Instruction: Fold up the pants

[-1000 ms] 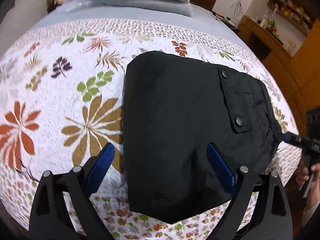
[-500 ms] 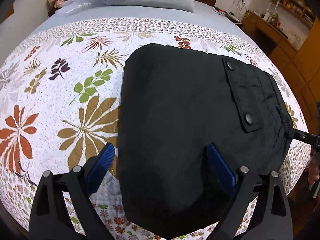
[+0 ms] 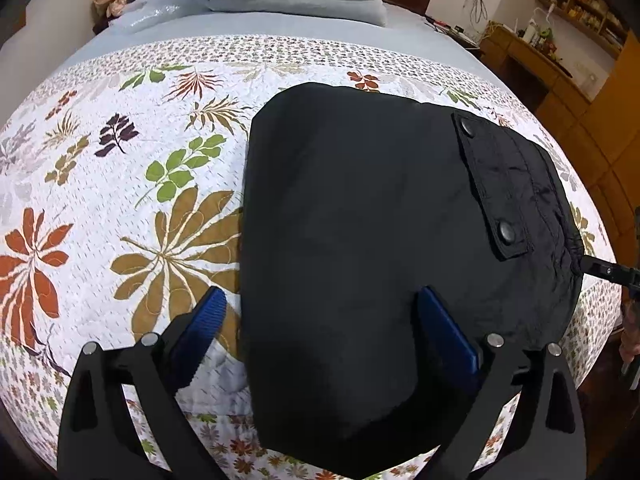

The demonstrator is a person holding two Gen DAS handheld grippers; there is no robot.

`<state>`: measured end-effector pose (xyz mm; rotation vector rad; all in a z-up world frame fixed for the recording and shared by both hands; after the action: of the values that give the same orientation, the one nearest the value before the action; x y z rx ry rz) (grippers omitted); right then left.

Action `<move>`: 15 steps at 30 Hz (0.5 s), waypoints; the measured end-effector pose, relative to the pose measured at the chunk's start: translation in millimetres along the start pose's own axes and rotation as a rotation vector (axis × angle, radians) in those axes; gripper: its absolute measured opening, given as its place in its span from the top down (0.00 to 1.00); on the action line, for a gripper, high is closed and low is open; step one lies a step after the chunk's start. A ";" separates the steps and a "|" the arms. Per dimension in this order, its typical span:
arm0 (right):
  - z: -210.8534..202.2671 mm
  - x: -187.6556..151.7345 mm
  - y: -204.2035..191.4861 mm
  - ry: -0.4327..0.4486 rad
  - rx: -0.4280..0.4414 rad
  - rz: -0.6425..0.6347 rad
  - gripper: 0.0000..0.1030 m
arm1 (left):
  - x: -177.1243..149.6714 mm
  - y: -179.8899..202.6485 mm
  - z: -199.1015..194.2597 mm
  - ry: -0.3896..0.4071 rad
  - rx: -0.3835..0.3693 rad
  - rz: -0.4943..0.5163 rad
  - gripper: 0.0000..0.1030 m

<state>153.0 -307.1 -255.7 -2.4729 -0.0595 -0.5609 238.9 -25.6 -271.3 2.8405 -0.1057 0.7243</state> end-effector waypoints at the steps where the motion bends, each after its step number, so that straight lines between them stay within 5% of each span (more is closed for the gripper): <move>1: 0.2 -0.1 0.7 0.000 -0.001 0.001 0.82 | 0.0 0.3 -0.2 0.001 0.000 0.004 0.05; 15: 1.6 1.2 0.0 -0.006 -0.052 -0.023 0.82 | 0.7 0.6 -8.7 0.021 0.028 0.009 0.06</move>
<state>154.8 -306.3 -256.4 -2.5273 -0.0767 -0.5719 235.4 -24.3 -263.3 2.8603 -0.1054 0.7634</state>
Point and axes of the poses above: each gripper's, at about its wrist camera, not at the fingertips, and z roughly the way its jaws point, y to its right, x to its top, the point moved 9 cm from there along z, roughly the way its jaws point, and after that the axes turned 2 degrees about -y, right-handed, at the moved point
